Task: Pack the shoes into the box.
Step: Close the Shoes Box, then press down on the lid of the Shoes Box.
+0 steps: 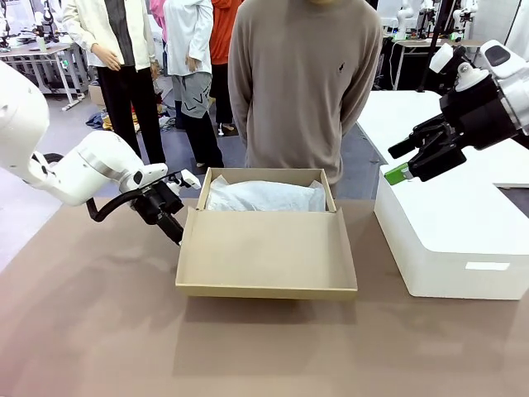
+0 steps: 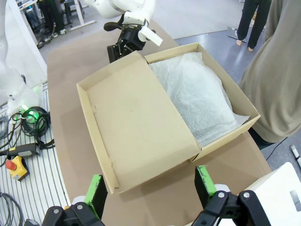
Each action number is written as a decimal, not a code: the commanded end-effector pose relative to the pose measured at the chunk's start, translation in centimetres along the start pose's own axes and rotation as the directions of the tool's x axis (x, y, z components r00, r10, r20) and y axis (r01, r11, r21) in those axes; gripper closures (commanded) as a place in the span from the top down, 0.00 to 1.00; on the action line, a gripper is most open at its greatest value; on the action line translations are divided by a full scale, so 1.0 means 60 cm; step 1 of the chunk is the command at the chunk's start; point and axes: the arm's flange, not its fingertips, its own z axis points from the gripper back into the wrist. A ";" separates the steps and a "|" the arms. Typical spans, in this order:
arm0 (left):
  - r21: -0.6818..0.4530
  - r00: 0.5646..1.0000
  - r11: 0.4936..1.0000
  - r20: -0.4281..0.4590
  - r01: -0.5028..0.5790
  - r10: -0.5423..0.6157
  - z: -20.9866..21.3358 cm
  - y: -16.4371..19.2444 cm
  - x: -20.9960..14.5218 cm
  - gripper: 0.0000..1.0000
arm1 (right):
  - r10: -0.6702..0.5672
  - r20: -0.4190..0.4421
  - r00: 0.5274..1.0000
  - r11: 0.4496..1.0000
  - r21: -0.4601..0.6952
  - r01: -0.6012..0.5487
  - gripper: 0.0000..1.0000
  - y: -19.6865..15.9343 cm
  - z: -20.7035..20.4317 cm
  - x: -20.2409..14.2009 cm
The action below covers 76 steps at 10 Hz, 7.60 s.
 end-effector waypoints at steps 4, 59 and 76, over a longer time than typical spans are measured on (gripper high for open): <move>-0.076 0.992 0.995 0.117 0.060 -0.051 0.013 -0.025 0.006 0.00 | 0.023 0.036 0.999 1.000 0.008 -0.024 1.00 -0.006 -0.004 0.001; 0.852 0.982 0.520 0.139 -0.052 -0.128 0.097 -0.498 0.053 1.00 | -0.166 -0.270 0.948 0.986 -0.027 0.165 0.00 -0.158 -0.212 0.214; 0.923 0.947 0.295 0.295 -0.247 -0.131 0.084 -0.534 0.053 1.00 | -0.585 -0.284 0.760 0.800 -0.355 0.483 0.00 -0.293 -0.464 0.300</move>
